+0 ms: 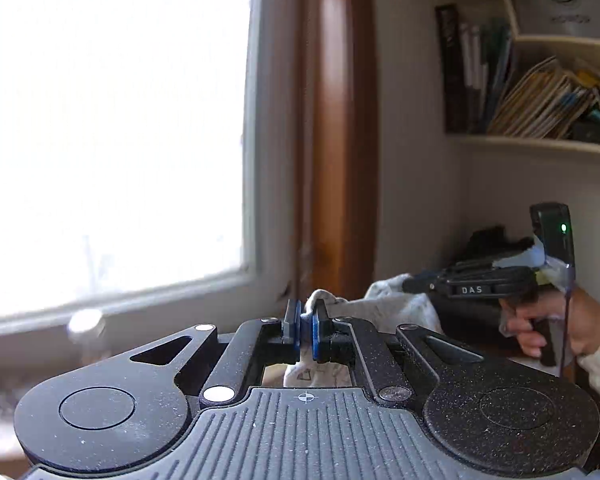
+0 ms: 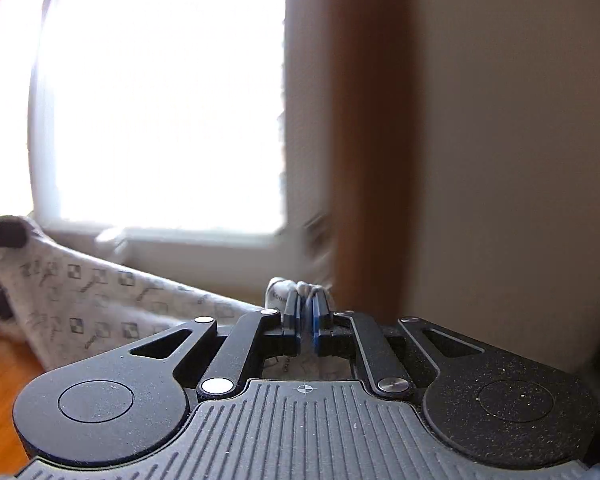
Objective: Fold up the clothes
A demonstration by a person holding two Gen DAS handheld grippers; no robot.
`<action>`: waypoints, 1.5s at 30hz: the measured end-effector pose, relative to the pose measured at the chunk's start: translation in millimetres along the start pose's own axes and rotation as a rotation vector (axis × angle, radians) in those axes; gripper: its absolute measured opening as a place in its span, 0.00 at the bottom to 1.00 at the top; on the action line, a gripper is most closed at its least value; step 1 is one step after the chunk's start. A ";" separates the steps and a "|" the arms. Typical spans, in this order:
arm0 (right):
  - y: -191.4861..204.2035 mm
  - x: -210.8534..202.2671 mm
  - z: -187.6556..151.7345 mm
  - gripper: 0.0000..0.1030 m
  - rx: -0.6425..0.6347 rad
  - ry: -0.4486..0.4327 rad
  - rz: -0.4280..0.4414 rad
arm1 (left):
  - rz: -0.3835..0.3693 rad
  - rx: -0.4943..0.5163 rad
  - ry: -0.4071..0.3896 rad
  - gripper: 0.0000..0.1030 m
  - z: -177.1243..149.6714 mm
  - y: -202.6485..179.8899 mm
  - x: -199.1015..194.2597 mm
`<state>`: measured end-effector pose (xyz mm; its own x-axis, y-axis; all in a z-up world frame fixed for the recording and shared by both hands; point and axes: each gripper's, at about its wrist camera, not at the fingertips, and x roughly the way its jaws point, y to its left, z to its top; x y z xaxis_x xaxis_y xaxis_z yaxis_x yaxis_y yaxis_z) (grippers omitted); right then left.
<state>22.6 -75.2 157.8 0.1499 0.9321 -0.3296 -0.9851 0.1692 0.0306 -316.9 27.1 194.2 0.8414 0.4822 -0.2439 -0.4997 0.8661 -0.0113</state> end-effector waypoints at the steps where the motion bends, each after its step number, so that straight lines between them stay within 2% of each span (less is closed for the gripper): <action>1: 5.2 6.4 -6.1 0.10 -0.006 0.028 0.015 | -0.001 -0.013 0.032 0.05 -11.9 6.5 -1.6; 3: 15.7 19.1 -18.3 0.13 -0.019 0.083 0.046 | 0.009 -0.035 0.092 0.05 -37.2 18.0 -0.1; 5: 20.5 25.1 -28.8 0.19 -0.039 0.114 0.027 | 0.013 -0.057 0.150 0.06 -63.5 29.0 5.7; 11: 3.8 33.8 -53.7 0.35 -0.072 0.191 -0.035 | 0.036 -0.126 0.223 0.09 -110.8 52.9 18.9; 13: -7.5 36.0 -70.9 0.37 -0.077 0.221 -0.067 | 0.048 -0.146 0.222 0.25 -117.7 60.6 20.7; 15: -19.0 36.2 -89.2 0.40 -0.074 0.243 -0.105 | 0.067 -0.161 0.209 0.48 -117.3 68.3 19.1; 17: -31.5 31.6 -97.9 0.45 -0.052 0.245 -0.128 | 0.091 -0.175 0.192 0.61 -112.8 74.5 15.4; 18: -38.8 27.3 -100.5 0.45 -0.033 0.240 -0.136 | 0.100 -0.180 0.184 0.66 -110.5 76.4 14.4; 21: -56.5 10.1 -103.0 0.49 0.011 0.220 -0.154 | 0.089 -0.167 0.172 0.68 -104.0 67.2 21.0; 24: -70.1 -9.4 -107.4 0.49 0.016 0.216 -0.175 | 0.042 -0.137 0.175 0.68 -101.3 43.1 35.4; 31: -101.6 -54.2 -140.1 0.50 0.014 0.288 -0.207 | -0.153 -0.089 0.210 0.61 -102.0 -38.1 88.3; 35: -112.6 -78.9 -159.6 0.59 0.010 0.325 -0.202 | -0.238 -0.041 0.243 0.63 -105.0 -86.4 122.0; 38: -114.4 -91.3 -171.3 0.65 -0.004 0.349 -0.189 | -0.249 0.005 0.282 0.66 -109.8 -110.2 146.1; 40: -113.8 -93.8 -178.9 0.72 -0.027 0.368 -0.197 | -0.229 0.024 0.309 0.66 -113.6 -116.4 159.6; 42: -116.3 -92.0 -185.3 0.75 -0.041 0.384 -0.201 | -0.223 0.029 0.325 0.64 -116.8 -117.9 169.0; 43: -119.8 -90.5 -187.4 0.77 -0.030 0.387 -0.195 | -0.221 0.036 0.331 0.61 -117.9 -116.9 172.4; 44: -123.8 -88.8 -189.3 0.77 -0.012 0.390 -0.187 | -0.216 0.044 0.338 0.46 -118.7 -116.0 175.3; 45: -128.2 -86.2 -190.2 0.78 0.011 0.390 -0.175 | -0.209 0.048 0.340 0.20 -118.6 -113.5 176.9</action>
<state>119.9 -238.2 2.8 0.2695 0.6988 -0.6626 -0.9464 0.3195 -0.0480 -135.7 -1.5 37.3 0.8035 0.2312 -0.5486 -0.3085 0.9498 -0.0515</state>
